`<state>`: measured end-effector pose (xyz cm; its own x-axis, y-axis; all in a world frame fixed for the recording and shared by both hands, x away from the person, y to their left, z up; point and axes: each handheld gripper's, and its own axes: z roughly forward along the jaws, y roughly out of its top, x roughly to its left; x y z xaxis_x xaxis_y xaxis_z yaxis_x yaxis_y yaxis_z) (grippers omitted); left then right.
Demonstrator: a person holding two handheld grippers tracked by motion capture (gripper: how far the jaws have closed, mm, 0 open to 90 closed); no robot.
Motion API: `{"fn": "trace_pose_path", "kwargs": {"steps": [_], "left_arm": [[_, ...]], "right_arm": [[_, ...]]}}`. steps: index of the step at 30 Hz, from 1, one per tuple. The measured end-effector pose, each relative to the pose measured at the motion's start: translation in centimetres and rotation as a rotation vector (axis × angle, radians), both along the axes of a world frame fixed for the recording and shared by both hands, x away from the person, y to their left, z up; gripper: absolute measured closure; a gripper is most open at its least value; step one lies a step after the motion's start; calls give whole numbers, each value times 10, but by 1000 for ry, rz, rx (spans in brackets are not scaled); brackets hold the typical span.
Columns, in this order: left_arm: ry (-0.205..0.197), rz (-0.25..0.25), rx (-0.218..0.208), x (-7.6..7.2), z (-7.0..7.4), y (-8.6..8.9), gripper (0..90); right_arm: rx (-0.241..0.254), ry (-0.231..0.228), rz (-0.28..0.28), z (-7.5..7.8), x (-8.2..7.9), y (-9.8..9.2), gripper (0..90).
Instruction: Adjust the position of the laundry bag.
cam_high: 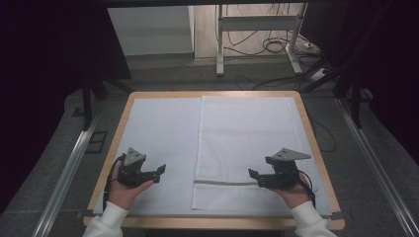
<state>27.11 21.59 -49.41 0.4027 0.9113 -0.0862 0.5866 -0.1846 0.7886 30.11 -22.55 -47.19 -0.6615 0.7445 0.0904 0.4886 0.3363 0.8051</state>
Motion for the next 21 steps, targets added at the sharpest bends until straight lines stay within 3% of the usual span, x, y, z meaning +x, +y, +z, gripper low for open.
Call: {"fn": "trace_pose_path", "kwargs": {"steps": [4, 6, 13, 21], "left_arm": [[11, 13, -3, 4, 1, -1, 174], [40, 18, -15, 4, 3, -2, 175], [22, 4, 4, 0, 10, -8, 163], [27, -16, -16, 0, 10, -12, 157]], "right_arm": [[4, -2, 15, -1, -2, 1, 180], [-5, 2, 15, -3, -1, 0, 180], [-32, 6, 3, -10, -2, -2, 180], [-21, -2, -22, -10, -3, -5, 182]]}}
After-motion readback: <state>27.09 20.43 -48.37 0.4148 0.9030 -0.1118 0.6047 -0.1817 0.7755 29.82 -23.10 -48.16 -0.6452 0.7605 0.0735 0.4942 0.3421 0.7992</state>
